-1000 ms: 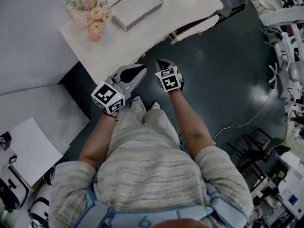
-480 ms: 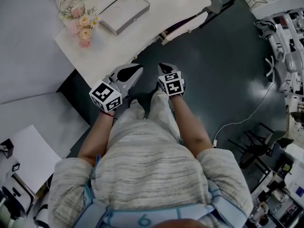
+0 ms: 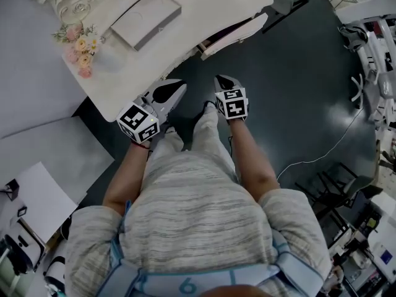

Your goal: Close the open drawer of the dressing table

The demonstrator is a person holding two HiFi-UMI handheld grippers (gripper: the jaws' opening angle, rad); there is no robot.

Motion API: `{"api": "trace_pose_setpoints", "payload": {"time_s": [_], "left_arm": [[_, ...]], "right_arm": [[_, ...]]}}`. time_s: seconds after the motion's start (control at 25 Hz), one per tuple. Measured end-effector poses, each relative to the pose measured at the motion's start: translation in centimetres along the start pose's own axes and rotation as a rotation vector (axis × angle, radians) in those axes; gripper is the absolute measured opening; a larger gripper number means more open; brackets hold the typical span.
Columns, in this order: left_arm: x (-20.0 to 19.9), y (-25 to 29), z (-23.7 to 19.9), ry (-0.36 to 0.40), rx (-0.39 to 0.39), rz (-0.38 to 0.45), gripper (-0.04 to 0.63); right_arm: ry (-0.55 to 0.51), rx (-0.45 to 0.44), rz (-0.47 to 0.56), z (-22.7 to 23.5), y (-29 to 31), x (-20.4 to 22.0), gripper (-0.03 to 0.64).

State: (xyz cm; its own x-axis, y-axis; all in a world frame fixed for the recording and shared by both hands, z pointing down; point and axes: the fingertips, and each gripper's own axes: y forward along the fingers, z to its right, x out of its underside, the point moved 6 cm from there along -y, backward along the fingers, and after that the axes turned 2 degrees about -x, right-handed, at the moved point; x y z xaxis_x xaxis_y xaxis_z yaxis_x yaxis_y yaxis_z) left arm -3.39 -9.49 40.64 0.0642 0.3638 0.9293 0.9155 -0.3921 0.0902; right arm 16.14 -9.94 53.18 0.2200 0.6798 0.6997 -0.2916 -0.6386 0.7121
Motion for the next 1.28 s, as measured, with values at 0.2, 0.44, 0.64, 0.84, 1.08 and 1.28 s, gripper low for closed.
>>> {"api": "trace_pose_setpoints", "payload": {"time_s": [0.2,0.44,0.64,0.84,1.08,1.28], "left_arm": [[-0.1,4.6,-0.1,-0.024,-0.009,0.004,0.015],[-0.3,9.4,-0.3,-0.035,-0.024,-0.002,0.015],[0.0,12.3,-0.4,-0.046,-0.037,-0.012,0.015],[0.4,14.6,-0.6,-0.063,-0.057,-0.028,0.015],[0.9,16.8,-1.2,-0.074,-0.074,-0.042,0.015],[1.4,17.8,-1.4,-0.082,-0.082,-0.062,0.015]], "right_arm": [[-0.013,0.007,-0.019,5.4,0.4,-0.3,0.009],[-0.025,0.003,-0.043,10.5,1.2,-0.4,0.009],[-0.032,-0.013,-0.062,13.4,2.4,-0.3,0.009],[-0.047,-0.032,-0.086,15.9,4.1,-0.3,0.009],[-0.059,-0.041,-0.094,18.5,6.1,-0.5,0.009],[-0.069,-0.028,-0.100,20.4,7.4,-0.3,0.010]]}}
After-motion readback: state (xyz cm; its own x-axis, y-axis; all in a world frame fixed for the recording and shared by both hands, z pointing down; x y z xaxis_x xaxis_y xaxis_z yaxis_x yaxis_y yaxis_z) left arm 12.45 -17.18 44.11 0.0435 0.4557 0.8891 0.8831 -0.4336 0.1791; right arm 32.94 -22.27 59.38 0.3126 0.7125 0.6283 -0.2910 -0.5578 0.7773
